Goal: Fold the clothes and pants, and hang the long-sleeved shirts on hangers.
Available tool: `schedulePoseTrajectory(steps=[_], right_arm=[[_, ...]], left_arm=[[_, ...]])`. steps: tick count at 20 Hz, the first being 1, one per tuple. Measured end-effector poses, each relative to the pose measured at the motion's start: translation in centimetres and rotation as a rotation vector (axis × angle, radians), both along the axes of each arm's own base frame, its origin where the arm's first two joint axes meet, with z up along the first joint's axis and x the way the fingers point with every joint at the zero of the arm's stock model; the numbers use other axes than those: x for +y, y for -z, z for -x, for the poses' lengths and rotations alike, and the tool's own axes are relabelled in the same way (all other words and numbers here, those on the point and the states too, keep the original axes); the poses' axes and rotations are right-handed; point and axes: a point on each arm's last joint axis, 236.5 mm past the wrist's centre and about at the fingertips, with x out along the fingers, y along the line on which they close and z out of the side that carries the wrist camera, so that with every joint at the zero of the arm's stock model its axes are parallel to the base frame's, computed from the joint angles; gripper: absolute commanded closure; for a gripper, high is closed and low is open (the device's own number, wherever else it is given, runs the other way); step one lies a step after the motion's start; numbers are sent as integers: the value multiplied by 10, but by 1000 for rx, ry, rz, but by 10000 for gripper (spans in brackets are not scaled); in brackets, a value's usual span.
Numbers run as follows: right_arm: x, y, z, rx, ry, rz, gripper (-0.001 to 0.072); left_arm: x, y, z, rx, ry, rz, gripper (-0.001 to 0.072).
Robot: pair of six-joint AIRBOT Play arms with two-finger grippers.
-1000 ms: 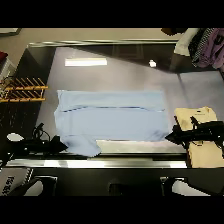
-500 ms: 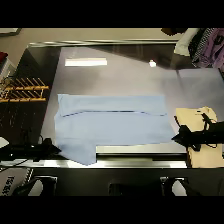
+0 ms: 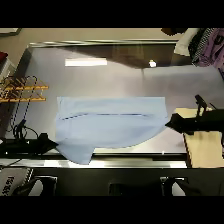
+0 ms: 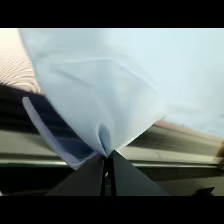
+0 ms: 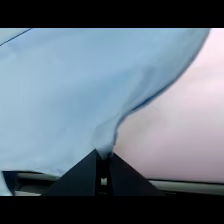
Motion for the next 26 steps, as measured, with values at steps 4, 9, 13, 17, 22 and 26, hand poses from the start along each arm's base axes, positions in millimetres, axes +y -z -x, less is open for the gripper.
schedulePoseTrajectory(steps=[4,9,13,17,22,26], right_arm=[[-12,3,-54,-36,41,96,679],[-28,8,-108,-89,90,146,679],[-38,12,-138,-122,106,167,679],[-44,16,-164,-144,110,178,678],[-49,30,-183,-134,107,183,677],[-46,51,-186,-100,92,180,674]], left_arm=[[13,-12,-54,-52,30,-16,683],[17,-10,-127,-76,103,-27,682],[13,-2,-175,-87,150,-32,683],[14,4,-213,-101,165,-36,683],[16,6,-257,-134,164,-43,683],[8,26,-275,-109,189,-30,678]])
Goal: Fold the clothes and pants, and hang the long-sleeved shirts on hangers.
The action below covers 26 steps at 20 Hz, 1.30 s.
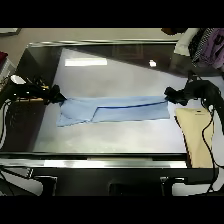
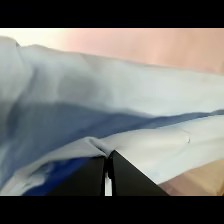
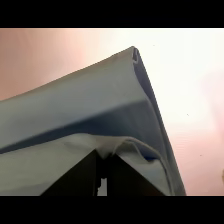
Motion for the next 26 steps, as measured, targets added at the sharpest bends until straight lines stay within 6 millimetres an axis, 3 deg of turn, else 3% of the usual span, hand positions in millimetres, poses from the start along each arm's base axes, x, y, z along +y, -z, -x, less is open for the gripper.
schedulePoseTrajectory(steps=[3,4,5,6,8,9,11,15,23,26], right_arm=[[0,14,0,25,3,-5,487],[-2,15,0,35,17,-13,430],[-5,14,1,49,32,-24,325],[-12,10,2,58,51,-34,279],[-29,1,3,70,96,-63,278],[-38,-2,5,77,117,-84,277],[-51,-2,9,93,142,-134,198],[-45,17,23,165,81,-238,123],[-28,45,17,186,65,-376,128],[-22,48,13,185,72,-408,179]], left_arm=[[-5,21,-4,37,8,8,604],[-5,25,-5,43,9,10,440],[-4,26,-6,44,9,10,368],[-4,24,-8,40,10,13,366],[2,14,-13,13,15,1,256],[4,6,-15,-5,17,-5,256],[10,-9,-16,-35,28,-31,256],[14,-37,-15,-87,43,-65,256],[20,-50,-12,-111,54,-106,257],[26,-46,-11,-105,59,-137,257]])
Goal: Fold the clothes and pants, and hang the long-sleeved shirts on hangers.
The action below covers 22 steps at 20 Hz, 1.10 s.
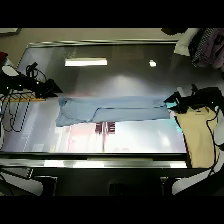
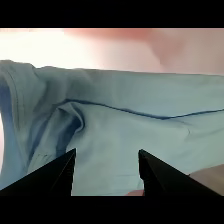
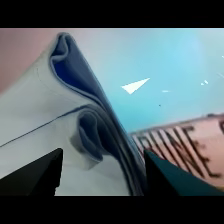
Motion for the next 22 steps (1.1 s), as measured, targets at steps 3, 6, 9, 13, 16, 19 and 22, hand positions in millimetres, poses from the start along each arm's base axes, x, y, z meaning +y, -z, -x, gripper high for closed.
schedulePoseTrajectory(steps=[3,6,9,13,16,19,22], right_arm=[[11,5,-2,2,-25,13,270],[23,16,2,28,-82,74,676],[31,16,3,29,-115,114,676],[27,-22,2,-2,-123,175,676],[19,-71,3,-37,-132,236,676],[7,-119,2,-77,-110,306,676],[3,-163,1,-111,-77,337,676]], left_arm=[[4,3,1,5,2,-21,257],[6,4,2,8,3,-29,263],[5,5,6,23,12,-29,642],[-11,3,9,31,37,3,683],[-55,1,1,18,56,78,683],[-131,7,-6,6,90,181,683],[-225,23,2,26,128,274,684]])
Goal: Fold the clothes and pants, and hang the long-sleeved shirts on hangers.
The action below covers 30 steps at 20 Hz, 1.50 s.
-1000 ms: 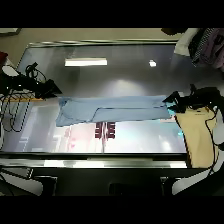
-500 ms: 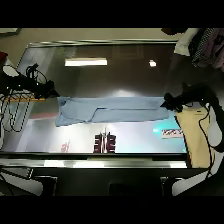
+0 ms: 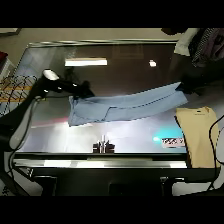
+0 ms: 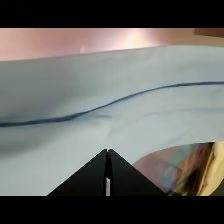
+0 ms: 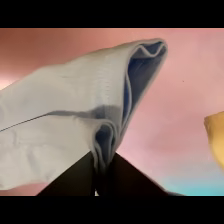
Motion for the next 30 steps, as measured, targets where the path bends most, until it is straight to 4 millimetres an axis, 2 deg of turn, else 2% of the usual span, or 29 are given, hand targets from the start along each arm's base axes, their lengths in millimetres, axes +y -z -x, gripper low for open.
schedulePoseTrajectory(steps=[4,6,8,10,12,14,16,19,22,24,26,30], right_arm=[[0,-39,10,-24,30,10,676],[2,-54,17,-33,35,13,676],[3,-69,24,-53,36,20,676],[4,-81,30,-73,37,27,676],[6,-91,34,-92,39,31,676],[7,-99,38,-105,38,36,676],[7,-103,41,-111,39,37,676],[8,-105,43,-113,36,38,677],[17,-109,43,-120,30,4,677],[35,-113,40,-128,13,-32,677],[62,-116,38,-134,-18,-63,677],[138,-119,30,-153,-84,-112,677]], left_arm=[[-121,20,27,31,2,113,684],[-170,26,40,54,-26,161,685],[-209,30,53,76,-47,195,685],[-242,37,67,111,-70,220,685],[-268,41,78,137,-87,241,685],[-286,43,89,150,-85,256,685],[-295,40,96,155,-65,263,685],[-286,27,99,133,-4,237,685],[-247,-5,91,64,90,158,685],[-208,-36,89,-9,166,66,684],[-156,-67,84,-91,210,-62,684],[-51,-139,83,-192,188,-247,683]])
